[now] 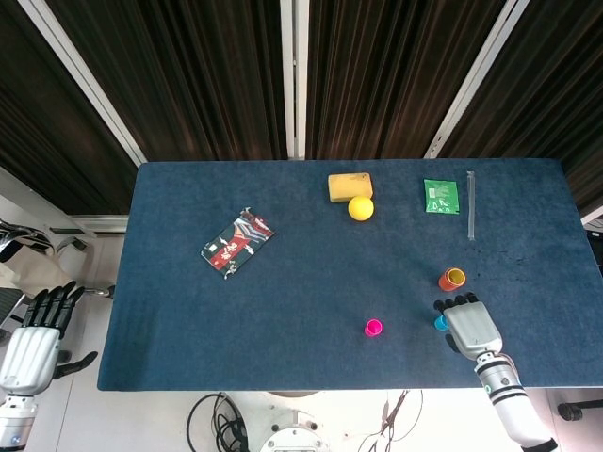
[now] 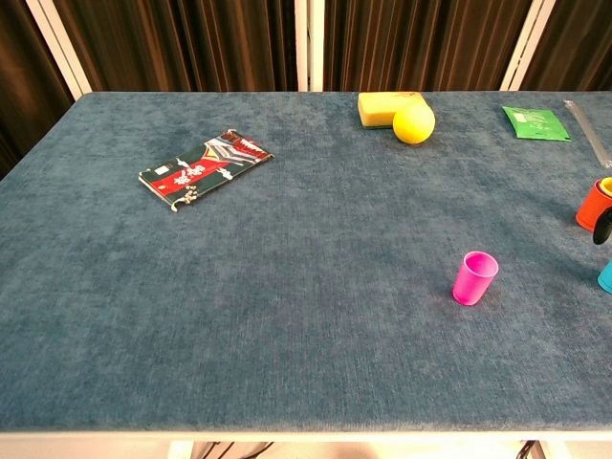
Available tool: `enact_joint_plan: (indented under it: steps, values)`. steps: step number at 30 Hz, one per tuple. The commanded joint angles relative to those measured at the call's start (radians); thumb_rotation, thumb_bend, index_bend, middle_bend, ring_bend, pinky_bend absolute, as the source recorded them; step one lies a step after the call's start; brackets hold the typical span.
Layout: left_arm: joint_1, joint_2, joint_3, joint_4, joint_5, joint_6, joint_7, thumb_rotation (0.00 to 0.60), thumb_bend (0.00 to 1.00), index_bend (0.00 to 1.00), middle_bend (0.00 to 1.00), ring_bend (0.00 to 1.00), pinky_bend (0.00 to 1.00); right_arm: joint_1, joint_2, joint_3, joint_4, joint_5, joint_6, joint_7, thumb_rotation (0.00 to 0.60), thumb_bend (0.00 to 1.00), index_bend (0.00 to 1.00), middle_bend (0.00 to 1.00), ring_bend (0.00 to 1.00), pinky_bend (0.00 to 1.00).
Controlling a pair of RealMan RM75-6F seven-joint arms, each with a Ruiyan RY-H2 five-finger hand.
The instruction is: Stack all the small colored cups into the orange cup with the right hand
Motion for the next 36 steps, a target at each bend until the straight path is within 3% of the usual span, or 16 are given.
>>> enact_joint_plan:
  steps: [1,28,36]
  values:
    - [0.0,0.0,0.0,0.0,0.0,0.0,-0.001,0.6,0.07,0.03,0.0,0.0,0.0,0.0,-0.008,0.0,0.007,0.0,-0.002,-0.01,0.6,0.26,0.33,0.38,0.31,0.23]
    - [0.003,0.002,0.0,-0.001,0.005,0.006,-0.002,0.6,0.07,0.03,0.0,0.0,0.0,-0.018,-0.006,0.023,0.001,-0.012,0.026,-0.004,0.6,0.3,0.5,0.43,0.42,0.29]
    - [0.001,0.006,0.0,-0.007,0.008,0.005,0.0,0.6,0.07,0.03,0.0,0.0,0.0,-0.021,0.065,0.086,-0.079,-0.05,0.094,0.052,0.6,0.3,0.5,0.44,0.42,0.29]
